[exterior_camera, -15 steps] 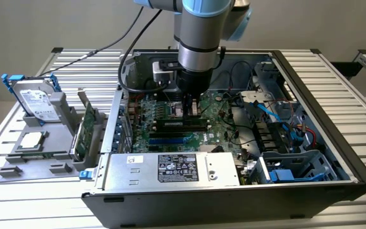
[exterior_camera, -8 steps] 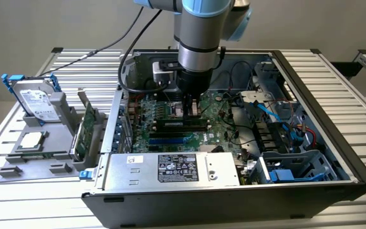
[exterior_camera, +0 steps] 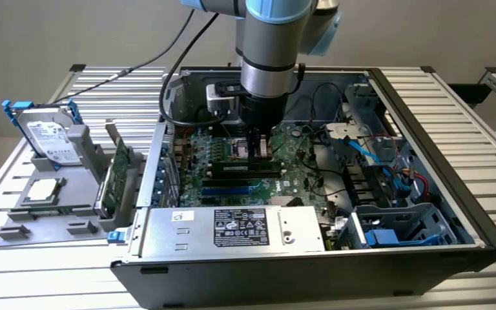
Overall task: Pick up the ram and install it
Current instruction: 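Insert the ram into the slot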
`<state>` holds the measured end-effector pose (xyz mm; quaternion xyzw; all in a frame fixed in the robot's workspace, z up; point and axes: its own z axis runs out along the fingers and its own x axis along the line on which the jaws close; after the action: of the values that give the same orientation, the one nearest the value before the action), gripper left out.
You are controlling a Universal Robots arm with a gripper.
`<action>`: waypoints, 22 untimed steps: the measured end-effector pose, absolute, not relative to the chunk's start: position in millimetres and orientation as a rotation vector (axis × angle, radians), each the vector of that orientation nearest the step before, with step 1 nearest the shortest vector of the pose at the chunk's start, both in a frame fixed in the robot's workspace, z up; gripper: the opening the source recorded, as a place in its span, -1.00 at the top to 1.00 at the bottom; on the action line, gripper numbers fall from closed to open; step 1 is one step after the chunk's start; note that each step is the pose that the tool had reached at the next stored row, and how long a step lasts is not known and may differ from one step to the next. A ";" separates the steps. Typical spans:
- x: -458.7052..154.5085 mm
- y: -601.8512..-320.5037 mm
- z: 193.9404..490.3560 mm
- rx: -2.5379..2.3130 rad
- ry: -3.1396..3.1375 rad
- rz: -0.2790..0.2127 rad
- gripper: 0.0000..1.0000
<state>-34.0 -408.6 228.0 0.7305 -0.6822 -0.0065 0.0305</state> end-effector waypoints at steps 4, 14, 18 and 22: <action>-34.1 -408.6 228.0 2.252 -2.103 -0.020 0.72; -34.3 -408.2 227.9 2.252 -2.106 -0.017 0.72; -34.9 -408.2 227.9 2.258 -2.112 -0.003 0.72; -37.5 -408.2 228.0 2.259 -2.113 -0.001 0.72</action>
<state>-37.5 -408.2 228.0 0.7300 -0.6830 -0.0002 0.0242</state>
